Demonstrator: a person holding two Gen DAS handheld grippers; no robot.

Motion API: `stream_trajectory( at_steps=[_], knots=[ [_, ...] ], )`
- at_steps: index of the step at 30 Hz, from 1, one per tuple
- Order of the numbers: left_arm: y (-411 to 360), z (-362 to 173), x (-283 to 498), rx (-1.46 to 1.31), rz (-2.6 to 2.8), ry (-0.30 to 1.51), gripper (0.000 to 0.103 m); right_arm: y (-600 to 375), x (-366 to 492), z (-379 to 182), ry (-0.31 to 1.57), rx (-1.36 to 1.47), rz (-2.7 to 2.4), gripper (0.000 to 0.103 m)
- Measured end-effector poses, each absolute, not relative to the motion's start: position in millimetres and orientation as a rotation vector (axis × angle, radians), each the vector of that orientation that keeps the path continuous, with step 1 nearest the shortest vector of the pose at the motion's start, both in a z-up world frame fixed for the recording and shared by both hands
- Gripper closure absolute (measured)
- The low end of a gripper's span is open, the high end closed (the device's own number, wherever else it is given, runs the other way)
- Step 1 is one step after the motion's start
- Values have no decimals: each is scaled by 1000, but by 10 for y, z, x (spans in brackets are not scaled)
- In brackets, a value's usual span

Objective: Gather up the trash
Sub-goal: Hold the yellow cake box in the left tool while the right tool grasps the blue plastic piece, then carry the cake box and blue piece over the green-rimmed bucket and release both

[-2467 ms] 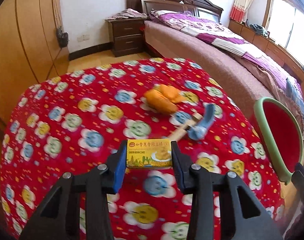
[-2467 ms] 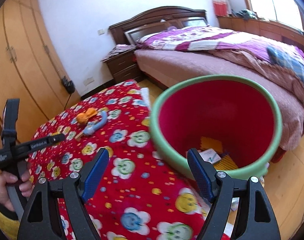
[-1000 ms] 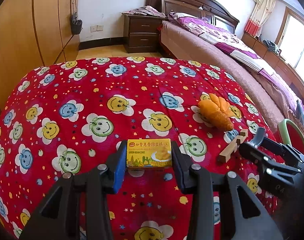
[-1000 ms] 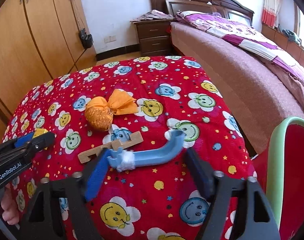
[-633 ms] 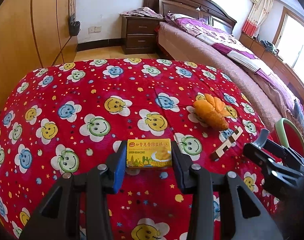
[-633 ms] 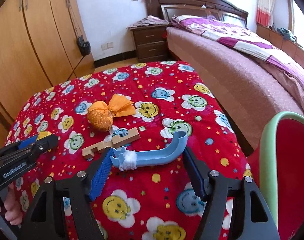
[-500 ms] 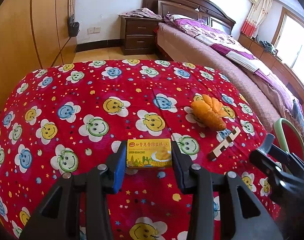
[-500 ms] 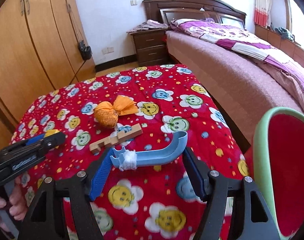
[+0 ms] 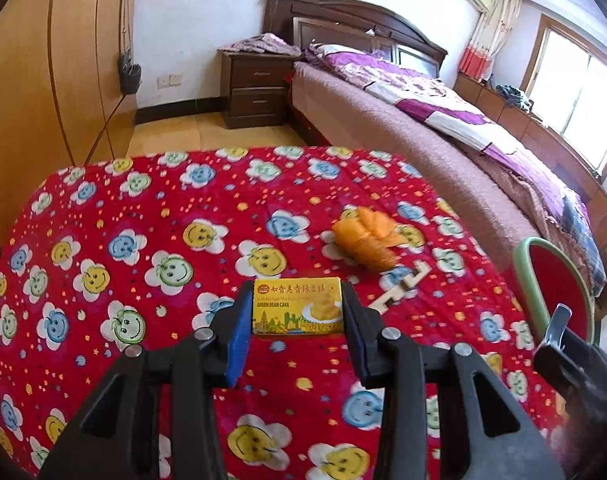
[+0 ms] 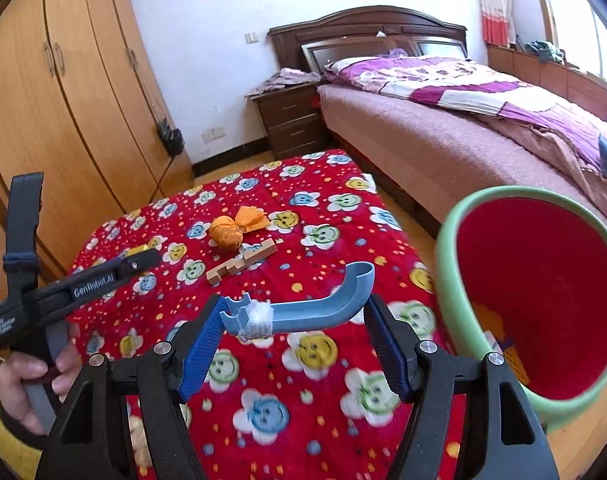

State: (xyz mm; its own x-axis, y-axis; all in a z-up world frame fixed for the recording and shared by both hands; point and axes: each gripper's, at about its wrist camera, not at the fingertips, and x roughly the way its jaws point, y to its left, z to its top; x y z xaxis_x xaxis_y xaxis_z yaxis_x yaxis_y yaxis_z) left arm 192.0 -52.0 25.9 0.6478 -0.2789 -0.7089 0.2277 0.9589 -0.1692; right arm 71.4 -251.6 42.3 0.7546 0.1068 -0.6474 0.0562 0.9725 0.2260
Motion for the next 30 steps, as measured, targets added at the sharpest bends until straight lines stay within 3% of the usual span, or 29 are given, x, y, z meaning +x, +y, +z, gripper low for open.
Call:
stream_trajectory(
  at_steps=[14,30],
  knots=[
    [-874,734,1333,-64,-427,786,61,-2878,37,664,627,315,-21,32],
    [-1490,834,921,-23,-528,802,61,-3350,-506,813,553,386,-77,32]
  ],
)
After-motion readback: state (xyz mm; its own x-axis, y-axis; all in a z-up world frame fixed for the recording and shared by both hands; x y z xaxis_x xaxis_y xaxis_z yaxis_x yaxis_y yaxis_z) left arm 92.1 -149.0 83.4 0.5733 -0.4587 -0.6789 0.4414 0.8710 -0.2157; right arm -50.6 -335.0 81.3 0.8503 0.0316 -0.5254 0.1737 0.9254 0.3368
